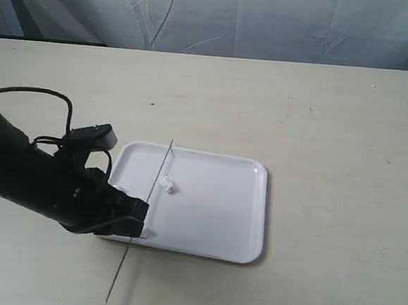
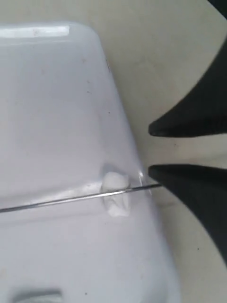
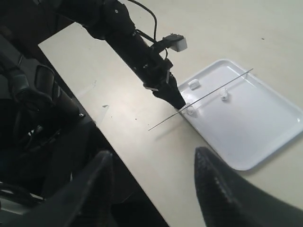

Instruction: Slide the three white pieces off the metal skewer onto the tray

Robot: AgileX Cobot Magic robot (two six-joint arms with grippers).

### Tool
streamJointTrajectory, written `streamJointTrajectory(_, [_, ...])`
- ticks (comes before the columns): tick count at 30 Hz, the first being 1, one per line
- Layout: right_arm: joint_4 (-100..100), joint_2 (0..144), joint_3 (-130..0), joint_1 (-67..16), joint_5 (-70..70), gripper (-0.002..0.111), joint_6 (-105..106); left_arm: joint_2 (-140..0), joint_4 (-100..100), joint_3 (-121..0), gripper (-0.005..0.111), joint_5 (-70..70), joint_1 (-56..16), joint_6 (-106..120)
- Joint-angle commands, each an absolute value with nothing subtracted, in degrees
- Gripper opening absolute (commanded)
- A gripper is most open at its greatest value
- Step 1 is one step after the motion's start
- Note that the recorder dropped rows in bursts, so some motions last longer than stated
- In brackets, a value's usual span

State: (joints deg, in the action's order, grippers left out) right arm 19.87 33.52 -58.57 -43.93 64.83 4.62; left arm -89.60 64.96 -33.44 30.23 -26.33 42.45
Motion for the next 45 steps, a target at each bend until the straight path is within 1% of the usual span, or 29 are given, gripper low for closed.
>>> streamJointTrajectory(1, [19.3, 32.2, -58.6, -44.0, 65.7, 0.05, 2.6, -80.9, 63.3, -33.6, 0.0, 25.1, -26.2, 42.5])
streamJointTrajectory(7, [18.7, 30.7, -57.1, -44.0, 66.1, 0.05, 2.3, -65.1, 59.6, -33.6, 0.0, 18.9, -26.2, 42.4])
streamJointTrajectory(9, [17.2, 30.2, -56.1, -44.0, 65.8, 0.047, 2.3, -59.5, 58.5, -33.0, 0.0, 17.6, -26.2, 41.9])
streamJointTrajectory(10, [16.3, 29.9, -55.6, -44.0, 65.8, 0.042, 2.3, -56.4, 57.9, -32.4, 0.0, 17.3, -26.2, 41.3])
streamJointTrajectory(11, [14.7, 29.5, -55.1, -44.0, 65.5, 0.035, 2.3, -52.7, 57.0, -31.8, 0.0, 17.0, -26.2, 40.5])
streamJointTrajectory(12, [12.2, 29.1, -54.0, -44.0, 65.0, 0.015, 2.3, -47.1, 53.8, -30.7, 0.0, 16.7, -26.2, 38.3])
streamJointTrajectory(13, [10.8, 28.8, -53.2, -44.0, 64.1, 0.001, 2.3, -44.2, 50.4, -30.1, 0.0, 16.7, -26.2, 35.9])
streamJointTrajectory(15, [10.5, 27.3, -50.4, -44.0, 60.5, 0.0, 2.3, -36.2, 35.7, -28.8, 0.0, 18.5, -26.2, 21.4])
streamJointTrajectory(16, [11.5, 25.5, -48.3, -44.0, 55.5, -0.001, 2.2, -31.5, 21.6, -28.4, 0.0, 22.0, -26.2, 9.2])
streamJointTrajectory(17, [11.9, 23.9, -46.3, -44.0, 50.1, -0.001, 1.4, -29.1, 14.0, -28.3, 0.0, 24.5, -26.2, 1.7])
streamJointTrajectory(18, [10.5, 21.1, -42.8, -44.0, 40.7, -0.001, 1.4, -24.7, -0.8, -28.2, 0.0, 30.3, -26.2, -12.5])
streamJointTrajectory(20, [3.7, 17.5, -37.0, -44.0, 29.5, -0.001, 0.9, -18.9, -11.3, -28.2, 0.0, 37.2, -26.2, -22.9])
streamJointTrajectory(21, [-0.7, 15.9, -33.4, -44.0, 24.0, -0.001, -3.7, -16.3, -12.3, -28.2, 0.0, 37.5, -26.2, -22.7])
streamJointTrajectory(22, [-3.5, 15.6, -31.6, -44.0, 22.6, -0.001, -6.1, -14.7, -12.4, -28.2, 0.0, 37.2, -26.2, -21.5])
streamJointTrajectory(24, [-16.4, 15.8, -27.6, -44.0, 23.8, -0.001, -16.4, -12.6, -13.2, -28.2, 0.0, 37.5, -26.2, -18.9])
streamJointTrajectory(25, [-28.9, 15.9, -25.0, -44.0, 26.7, -0.001, -29.3, -12.2, -14.2, -27.6, 0.0, 37.5, -26.2, -18.9])
streamJointTrajectory(26, [-36.8, 15.9, -23.9, -44.0, 29.5, -0.001, -37.4, -12.1, -15.1, -27.1, 0.0, 37.3, -26.2, -18.9])
streamJointTrajectory(27, [-47.9, 15.9, -22.7, -44.0, 36.9, -0.001, -54.9, -12.1, -16.5, -25.9, 0.0, 36.7, -26.2, -19.0])
streamJointTrajectory(29, [-53.6, 15.9, -22.5, -44.0, 40.4, -0.001, -62.2, -12.1, -17.3, -24.0, 0.0, 34.1, -26.2, -20.5])
streamJointTrajectory(34, [-55.2, 15.9, -22.5, -44.0, 43.1, -0.001, -63.1, -12.1, -20.5, -18.0, 0.0, 22.5, -26.2, -22.4])
streamJointTrajectory(37, [-55.2, 15.9, -22.5, -44.0, 45.1, -0.001, -63.1, -12.4, -24.4, -16.1, 0.0, 22.8, -26.2, -22.4])
streamJointTrajectory(45, [-49.6, 15.9, -22.5, -44.0, 45.9, -0.001, -62.2, -12.7, -22.7, -16.0, 0.0, 22.9, -26.2, -22.3])
